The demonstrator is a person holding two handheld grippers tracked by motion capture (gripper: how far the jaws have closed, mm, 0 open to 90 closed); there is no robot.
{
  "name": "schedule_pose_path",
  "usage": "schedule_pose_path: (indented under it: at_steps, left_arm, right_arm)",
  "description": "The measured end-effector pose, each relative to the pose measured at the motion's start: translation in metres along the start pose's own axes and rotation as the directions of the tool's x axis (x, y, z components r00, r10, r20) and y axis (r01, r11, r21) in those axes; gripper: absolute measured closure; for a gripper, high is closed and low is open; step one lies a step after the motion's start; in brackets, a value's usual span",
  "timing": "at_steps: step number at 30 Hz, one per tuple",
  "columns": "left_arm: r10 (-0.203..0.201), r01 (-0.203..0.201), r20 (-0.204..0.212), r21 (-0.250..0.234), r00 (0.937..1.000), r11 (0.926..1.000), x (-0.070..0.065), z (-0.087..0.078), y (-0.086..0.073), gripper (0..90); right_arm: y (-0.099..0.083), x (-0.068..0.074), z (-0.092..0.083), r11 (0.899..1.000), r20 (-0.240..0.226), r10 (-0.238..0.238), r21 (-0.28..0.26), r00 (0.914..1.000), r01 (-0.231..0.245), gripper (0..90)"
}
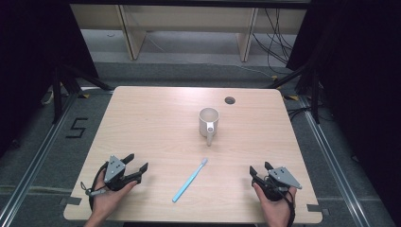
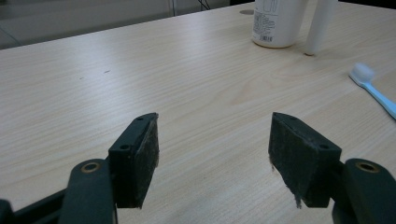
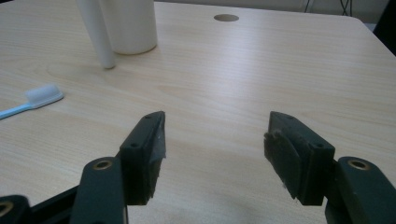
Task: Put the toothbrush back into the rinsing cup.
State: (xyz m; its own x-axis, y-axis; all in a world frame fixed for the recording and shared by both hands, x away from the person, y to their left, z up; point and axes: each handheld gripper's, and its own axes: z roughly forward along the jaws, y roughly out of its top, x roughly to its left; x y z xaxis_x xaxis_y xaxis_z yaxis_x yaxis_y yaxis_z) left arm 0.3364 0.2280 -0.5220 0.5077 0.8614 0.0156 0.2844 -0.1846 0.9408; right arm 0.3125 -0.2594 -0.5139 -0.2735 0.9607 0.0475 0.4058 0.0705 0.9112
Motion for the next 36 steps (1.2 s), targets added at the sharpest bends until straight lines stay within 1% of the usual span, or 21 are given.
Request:
schedule_pose_path:
  at_steps: [3,4,7,9,11,12,19,20,21,23,25,26,27,29,30,31,32,33,34,35,36]
  left_arm:
    - [0.000,0.000,0.002,-0.004,1.0000,1.0000,-0.001,0.001,0.000,34.0]
    - [-0.002,0.002,0.006,-0.008,1.0000,1.0000,-0.001,0.001,0.000,34.3]
    - [-0.008,0.008,0.010,-0.002,0.9999,1.0000,-0.001,0.000,0.000,34.6]
    - [-0.014,0.014,0.014,-0.004,0.9998,0.9999,-0.001,0.000,-0.001,34.9]
    - [-0.016,0.016,0.012,0.004,0.9998,0.9999,-0.001,-0.001,0.000,35.0]
    - [-0.015,0.015,0.016,0.003,0.9998,0.9999,-0.001,-0.001,0.000,35.0]
    - [-0.014,0.014,0.022,0.009,0.9997,0.9999,-0.001,-0.001,0.000,35.0]
    - [-0.014,0.014,0.026,0.004,0.9995,0.9999,-0.001,0.000,-0.001,35.0]
    - [-0.012,0.012,0.024,0.012,0.9996,0.9999,-0.002,-0.001,0.000,35.1]
    - [-0.021,0.020,0.036,0.018,0.9991,0.9996,-0.003,-0.001,0.000,35.1]
    - [-0.022,0.021,0.042,0.023,0.9989,0.9995,-0.003,-0.001,0.001,35.3]
    - [-0.028,0.027,0.046,0.024,0.9985,0.9993,-0.004,-0.001,0.002,35.3]
    - [-0.033,0.032,0.055,0.021,0.9980,0.9993,-0.005,0.000,0.003,35.7]
    - [-0.030,0.028,0.066,0.039,0.9974,0.9989,-0.007,-0.002,0.007,35.9]
    - [-0.031,0.028,0.081,0.044,0.9962,0.9986,-0.008,-0.001,0.010,36.0]
    - [-0.035,0.031,0.090,0.049,0.9953,0.9983,-0.009,-0.001,0.012,36.3]
    - [-0.034,0.025,0.108,0.089,0.9935,0.9957,-0.011,0.000,0.016,36.1]
    - [-0.034,0.025,0.108,0.089,0.9935,0.9957,-0.011,0.000,0.016,36.1]
    - [-0.041,0.024,0.134,0.128,0.9901,0.9915,-0.014,0.002,0.021,36.1]
    - [-0.041,0.024,0.134,0.128,0.9901,0.9915,-0.014,0.002,0.021,36.1]
    - [-0.035,0.010,0.154,0.164,0.9874,0.9864,-0.017,0.004,0.026,36.0]
  right_arm:
    - [0.000,-0.001,0.001,1.000,-0.003,-0.002,-0.006,1.0000,0.002,39.0]
    - [0.001,-0.003,0.000,1.000,-0.008,-0.028,0.002,0.9996,0.028,39.2]
    - [0.000,-0.004,0.002,0.999,-0.006,-0.039,-0.006,0.9992,0.039,39.5]
    - [0.000,-0.001,0.001,1.000,-0.016,-0.022,-0.001,0.9996,0.022,39.9]
    - [0.000,-0.001,0.001,1.000,-0.011,-0.023,0.003,0.9997,0.024,40.1]
    - [0.001,-0.002,0.001,0.999,-0.013,-0.036,0.021,0.9993,0.036,40.2]
    - [0.001,-0.002,0.001,0.999,-0.008,-0.039,0.021,0.9992,0.040,40.5]
    - [0.001,-0.003,0.001,0.998,0.003,-0.070,0.009,0.9975,0.070,40.6]
    - [0.001,-0.003,0.002,0.997,0.009,-0.079,0.012,0.9969,0.079,40.6]
    - [0.001,-0.002,0.002,0.997,0.009,-0.074,0.016,0.9972,0.074,40.7]
    - [0.001,-0.002,0.004,0.997,0.008,-0.073,0.003,0.9973,0.072,40.7]
    - [0.001,-0.001,0.001,0.998,0.001,-0.067,0.017,0.9978,0.067,40.7]
    - [0.001,-0.001,0.002,0.998,-0.003,-0.062,0.010,0.9980,0.062,40.7]
    - [0.001,-0.002,0.002,0.997,0.008,-0.074,0.012,0.9972,0.074,40.7]
    - [0.001,-0.001,0.003,0.998,-0.008,-0.059,0.014,0.9982,0.059,40.7]
    - [0.002,-0.002,0.001,0.998,-0.006,-0.062,0.027,0.9980,0.063,40.7]
    - [0.001,-0.001,0.004,0.999,-0.025,-0.039,0.020,0.9989,0.040,40.7]
    - [0.001,-0.001,0.004,0.999,-0.025,-0.039,0.020,0.9989,0.040,40.7]
    - [0.001,-0.001,0.004,0.999,-0.015,-0.045,0.023,0.9989,0.046,40.6]
    - [0.001,-0.001,0.004,0.999,-0.015,-0.045,0.023,0.9989,0.046,40.6]
    - [0.001,-0.002,0.004,0.998,-0.002,-0.055,0.024,0.9985,0.055,40.6]
